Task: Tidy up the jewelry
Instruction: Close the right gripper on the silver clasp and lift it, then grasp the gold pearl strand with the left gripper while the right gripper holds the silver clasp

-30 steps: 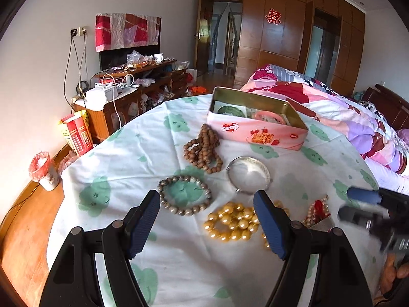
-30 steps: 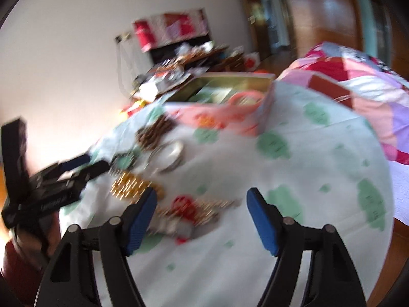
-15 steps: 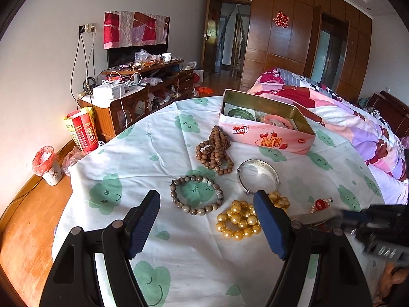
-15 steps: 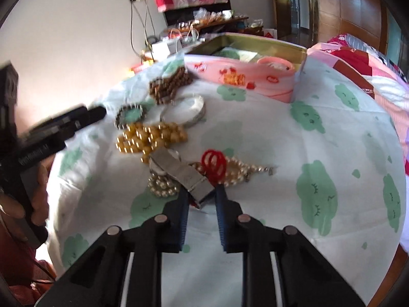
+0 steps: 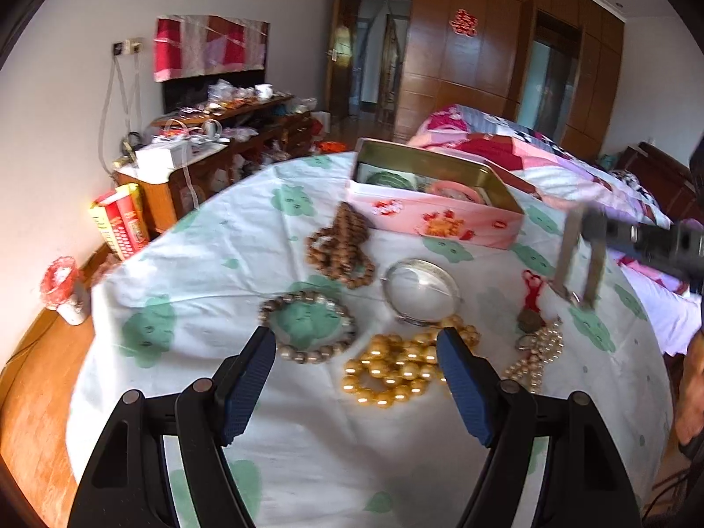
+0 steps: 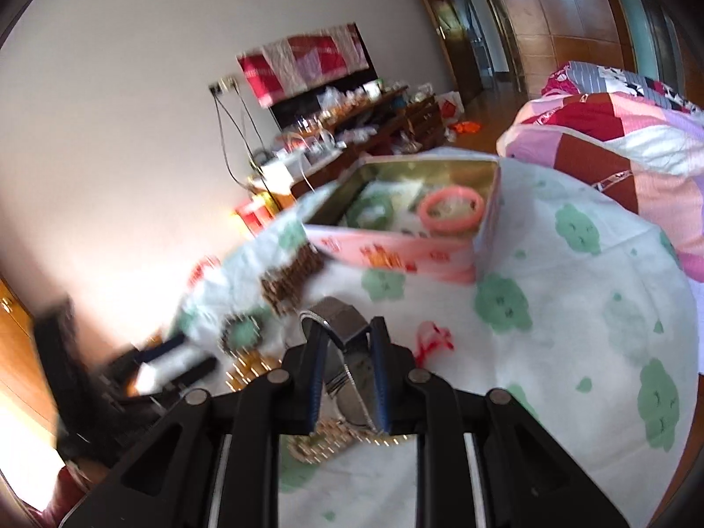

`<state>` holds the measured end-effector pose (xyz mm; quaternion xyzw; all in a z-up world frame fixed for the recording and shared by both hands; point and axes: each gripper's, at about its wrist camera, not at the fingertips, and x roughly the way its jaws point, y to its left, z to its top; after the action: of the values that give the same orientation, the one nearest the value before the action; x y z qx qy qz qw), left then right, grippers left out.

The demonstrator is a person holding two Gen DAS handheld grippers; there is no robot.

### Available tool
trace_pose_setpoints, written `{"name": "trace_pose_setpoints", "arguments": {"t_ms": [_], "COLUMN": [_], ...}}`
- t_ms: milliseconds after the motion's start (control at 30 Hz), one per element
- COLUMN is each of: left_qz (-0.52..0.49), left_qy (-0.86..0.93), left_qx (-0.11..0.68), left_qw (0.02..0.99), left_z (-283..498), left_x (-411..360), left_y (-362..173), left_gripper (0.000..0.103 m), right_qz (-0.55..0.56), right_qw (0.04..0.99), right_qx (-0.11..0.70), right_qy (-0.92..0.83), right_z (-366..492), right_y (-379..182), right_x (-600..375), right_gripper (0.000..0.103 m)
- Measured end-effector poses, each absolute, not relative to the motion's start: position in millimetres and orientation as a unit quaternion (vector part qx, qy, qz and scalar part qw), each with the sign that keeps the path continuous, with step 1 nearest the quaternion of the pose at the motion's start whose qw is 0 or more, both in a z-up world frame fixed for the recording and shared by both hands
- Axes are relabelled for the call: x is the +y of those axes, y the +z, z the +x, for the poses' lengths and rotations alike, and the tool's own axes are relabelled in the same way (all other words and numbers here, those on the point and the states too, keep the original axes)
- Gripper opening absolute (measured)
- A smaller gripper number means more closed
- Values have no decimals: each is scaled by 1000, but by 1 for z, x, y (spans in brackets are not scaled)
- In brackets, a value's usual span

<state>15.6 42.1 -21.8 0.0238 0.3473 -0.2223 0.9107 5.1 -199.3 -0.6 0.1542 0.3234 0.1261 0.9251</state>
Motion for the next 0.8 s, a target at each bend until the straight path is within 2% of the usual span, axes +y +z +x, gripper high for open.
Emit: {"name": "trace_pose_setpoints", "arguments": {"t_ms": [267, 433, 533, 567, 600, 800], "left_qz": [64, 93, 91, 88, 80, 59], "left_qy": [-296, -284, -274, -274, -281, -285], "left_qx": [389, 416, 412, 411, 414, 413], "left_qw": [870, 859, 864, 865, 862, 863], "left_z": [25, 32, 32, 32, 33, 34], "left_x": [-3, -16, -13, -11, -9, -4], "left_y": [-32, -39, -38, -38, -38, -38], "left_gripper": [76, 75, 55, 40, 31, 22], "right_qz": [165, 167, 164, 164, 165, 172], "right_qw": [928, 926, 928, 928, 928, 930], "right_qx": [314, 317, 314, 313, 312, 304], "right_qy": [116, 117, 120, 121, 121, 119], "right_z": [19, 21, 19, 19, 18, 16], "right_y": [5, 1, 3, 4, 4, 9], "right_x": [-206, -207, -205, -206, -206, -212], "right_gripper": [23, 23, 23, 23, 23, 23]}}
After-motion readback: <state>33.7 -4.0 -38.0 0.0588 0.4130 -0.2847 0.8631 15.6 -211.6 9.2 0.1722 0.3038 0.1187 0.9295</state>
